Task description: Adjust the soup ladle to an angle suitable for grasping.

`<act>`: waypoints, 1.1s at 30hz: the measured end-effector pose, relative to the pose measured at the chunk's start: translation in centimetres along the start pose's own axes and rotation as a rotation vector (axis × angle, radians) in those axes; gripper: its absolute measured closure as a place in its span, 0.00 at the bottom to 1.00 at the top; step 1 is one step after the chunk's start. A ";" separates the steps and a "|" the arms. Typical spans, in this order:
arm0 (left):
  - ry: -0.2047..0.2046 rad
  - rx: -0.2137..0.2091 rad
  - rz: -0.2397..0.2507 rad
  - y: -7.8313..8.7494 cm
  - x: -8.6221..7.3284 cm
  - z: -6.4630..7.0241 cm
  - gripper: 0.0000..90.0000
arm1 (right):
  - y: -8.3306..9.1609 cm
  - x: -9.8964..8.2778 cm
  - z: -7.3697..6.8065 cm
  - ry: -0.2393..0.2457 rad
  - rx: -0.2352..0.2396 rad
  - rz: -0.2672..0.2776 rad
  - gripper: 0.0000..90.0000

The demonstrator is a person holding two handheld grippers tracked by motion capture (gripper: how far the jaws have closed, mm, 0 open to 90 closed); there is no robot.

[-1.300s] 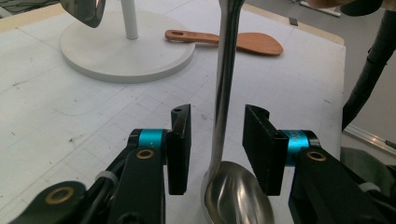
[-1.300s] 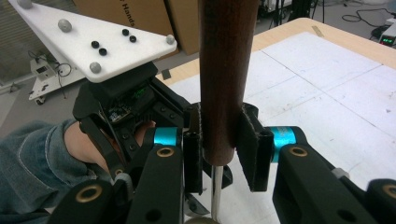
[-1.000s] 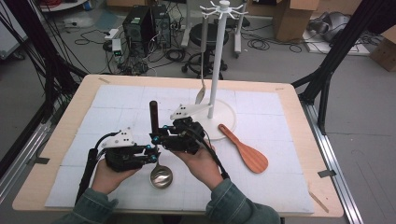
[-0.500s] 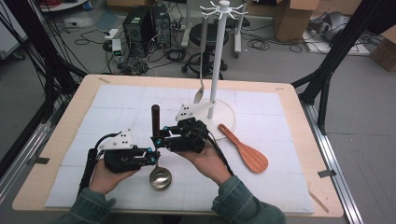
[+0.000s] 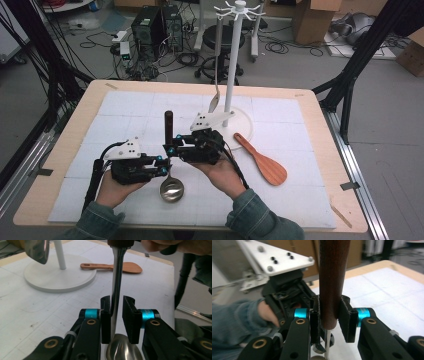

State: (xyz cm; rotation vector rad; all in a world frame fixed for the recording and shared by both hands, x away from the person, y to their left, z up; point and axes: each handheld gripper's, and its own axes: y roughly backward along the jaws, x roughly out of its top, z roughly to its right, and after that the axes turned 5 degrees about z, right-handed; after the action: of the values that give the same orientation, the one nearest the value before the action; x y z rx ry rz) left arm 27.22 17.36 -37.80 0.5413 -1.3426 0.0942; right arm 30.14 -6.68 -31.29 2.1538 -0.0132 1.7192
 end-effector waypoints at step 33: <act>-0.011 -0.051 0.018 0.7 0.1 0.0 0.82 | -0.2 -0.3 -0.2 0.011 0.101 0.030 0.82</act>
State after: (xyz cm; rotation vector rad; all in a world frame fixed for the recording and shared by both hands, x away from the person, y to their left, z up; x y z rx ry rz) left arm 26.98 17.95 -37.44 0.4872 -1.3575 0.0720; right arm 29.93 -6.47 -31.63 2.2268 0.0462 1.7838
